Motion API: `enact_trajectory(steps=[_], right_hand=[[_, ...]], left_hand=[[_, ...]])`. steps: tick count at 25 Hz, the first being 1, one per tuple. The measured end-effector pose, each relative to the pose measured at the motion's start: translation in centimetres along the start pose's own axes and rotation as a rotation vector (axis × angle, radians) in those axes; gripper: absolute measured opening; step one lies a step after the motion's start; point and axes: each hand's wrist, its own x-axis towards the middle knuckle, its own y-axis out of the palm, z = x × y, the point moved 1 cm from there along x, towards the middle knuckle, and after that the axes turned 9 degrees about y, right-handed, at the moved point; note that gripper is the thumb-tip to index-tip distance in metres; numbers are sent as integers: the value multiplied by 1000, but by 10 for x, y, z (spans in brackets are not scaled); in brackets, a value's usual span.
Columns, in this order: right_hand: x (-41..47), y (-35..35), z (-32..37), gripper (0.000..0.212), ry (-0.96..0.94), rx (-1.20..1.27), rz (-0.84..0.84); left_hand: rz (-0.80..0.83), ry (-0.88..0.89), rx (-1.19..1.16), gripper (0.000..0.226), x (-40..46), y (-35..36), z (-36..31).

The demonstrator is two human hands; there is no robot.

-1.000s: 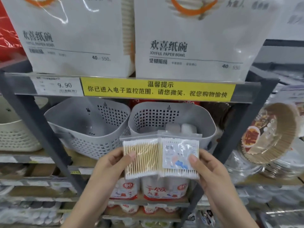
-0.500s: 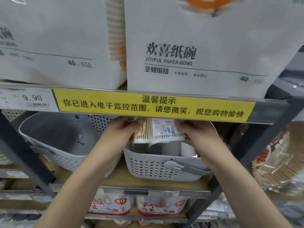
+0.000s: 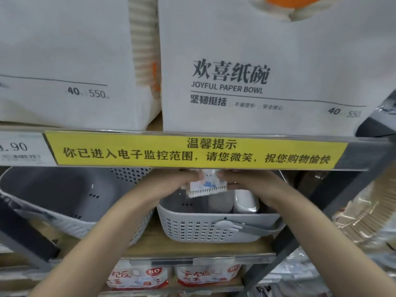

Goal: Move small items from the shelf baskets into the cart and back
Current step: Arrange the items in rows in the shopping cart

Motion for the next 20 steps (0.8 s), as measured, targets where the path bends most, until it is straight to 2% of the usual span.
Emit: enact_trajectory(steps=[2,4,5,7,10,12,15,17,19,20], right_hand=[[-3,-17,-2,42,9,-163,84],[-8,-28,-2,65,27,-385,152],[-11,-31,-2,69,42,-513,151],[-16,-35,-3,65,103,-760,96],[-21,-35,-2,45,141,-1059,99],[-21,-32,-2,29,172,-1179,132],[-17,-32,-2,29,208,-1223,155],[-18,-33,0,13,235,-1181,148],[-21,-33,2,23,251,-1137,151],[-19,-34,0,16,256,-1133,136]], left_hand=[[155,43,155,31,4,5,-2],[270,144,251,51,11,15,-6],[316,153,282,61,14,21,-6],[391,136,354,67,20,31,-4],[516,168,458,33,30,45,6],[573,195,511,31,37,55,13],[617,188,549,42,46,61,14],[626,164,556,39,50,62,14],[614,187,581,38,50,65,15],[594,211,571,38,51,66,17]])
